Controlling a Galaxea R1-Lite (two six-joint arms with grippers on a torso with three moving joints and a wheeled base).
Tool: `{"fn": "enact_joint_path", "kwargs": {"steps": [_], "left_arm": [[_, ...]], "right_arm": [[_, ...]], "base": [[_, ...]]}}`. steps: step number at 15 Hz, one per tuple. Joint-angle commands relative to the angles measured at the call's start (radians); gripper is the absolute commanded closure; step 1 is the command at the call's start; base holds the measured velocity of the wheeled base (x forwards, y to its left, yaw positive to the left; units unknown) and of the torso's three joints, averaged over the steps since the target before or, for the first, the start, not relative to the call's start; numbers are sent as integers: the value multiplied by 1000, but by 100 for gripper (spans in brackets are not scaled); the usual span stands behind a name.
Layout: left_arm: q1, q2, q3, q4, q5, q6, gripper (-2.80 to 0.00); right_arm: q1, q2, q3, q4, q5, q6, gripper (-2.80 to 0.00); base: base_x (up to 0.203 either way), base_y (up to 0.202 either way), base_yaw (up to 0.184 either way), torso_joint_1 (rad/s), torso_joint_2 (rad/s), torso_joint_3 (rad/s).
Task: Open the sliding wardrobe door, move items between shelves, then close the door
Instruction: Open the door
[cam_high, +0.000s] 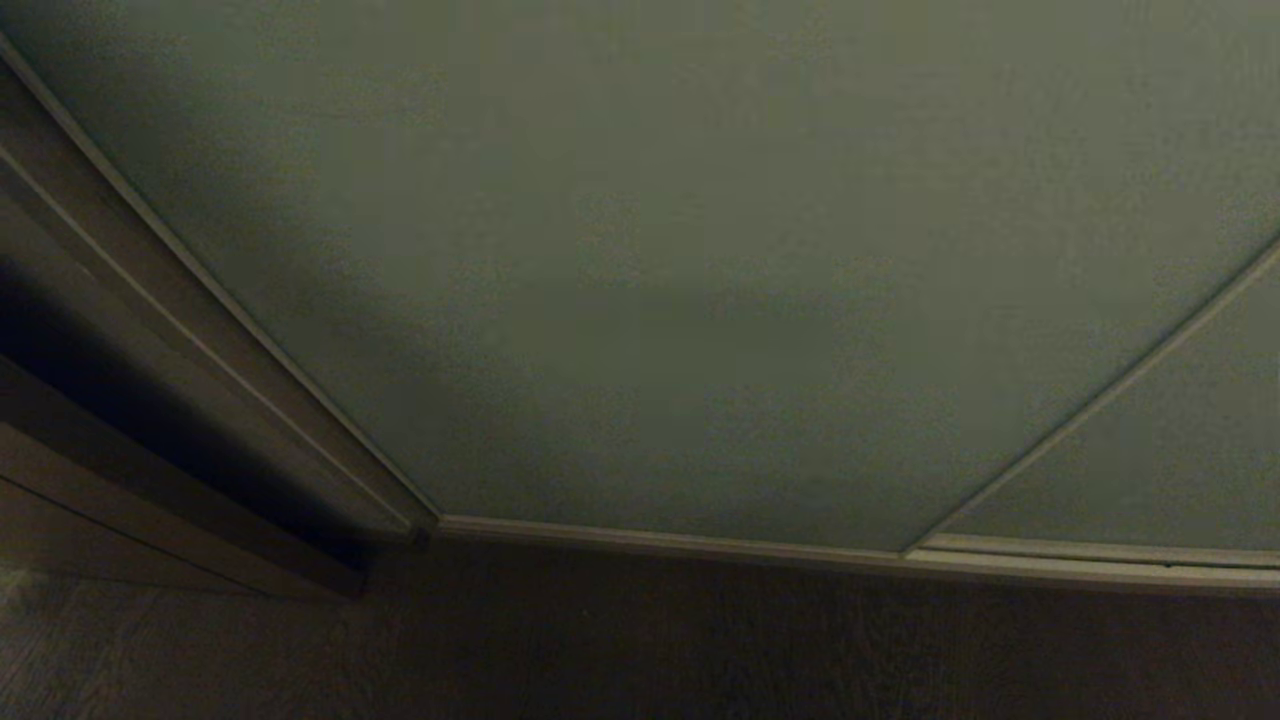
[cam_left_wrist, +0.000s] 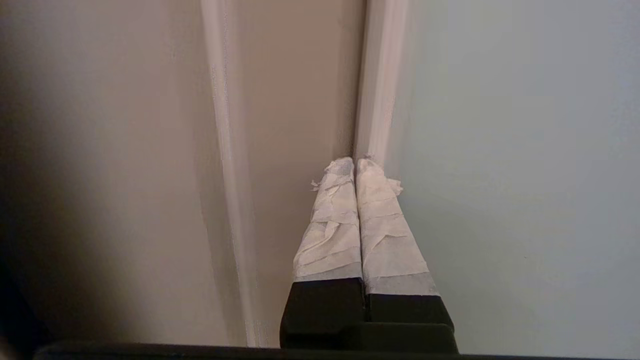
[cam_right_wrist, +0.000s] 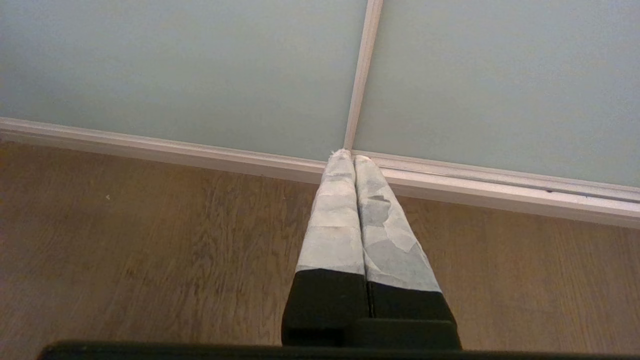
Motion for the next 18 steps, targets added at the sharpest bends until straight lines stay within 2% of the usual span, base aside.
{"fn": "enact_joint_path", "kwargs": {"steps": [1,7,10,12,18], "left_arm": [[-9,0,2,-2,0,-1,0],[-50,-6,4,3,-19,-5,0],[-110,-41,19,7,-29,3,0],[-141,-86,36,42,-50,6,0],[-141,-251,78,172,-64,-5,0]], "right_arm": [[1,-3,2,0,-1,0,0],[1,-3,2,0,-1,0,0],[0,-3,2,0,-1,0,0],[1,-3,2,0,0,0,0],[0,-2,2,0,0,0,0]], "base": [[0,0,0,0,0,0],[0,0,0,0,0,0],[0,0,0,0,0,0],[0,0,0,0,0,0],[0,0,0,0,0,0]]}}
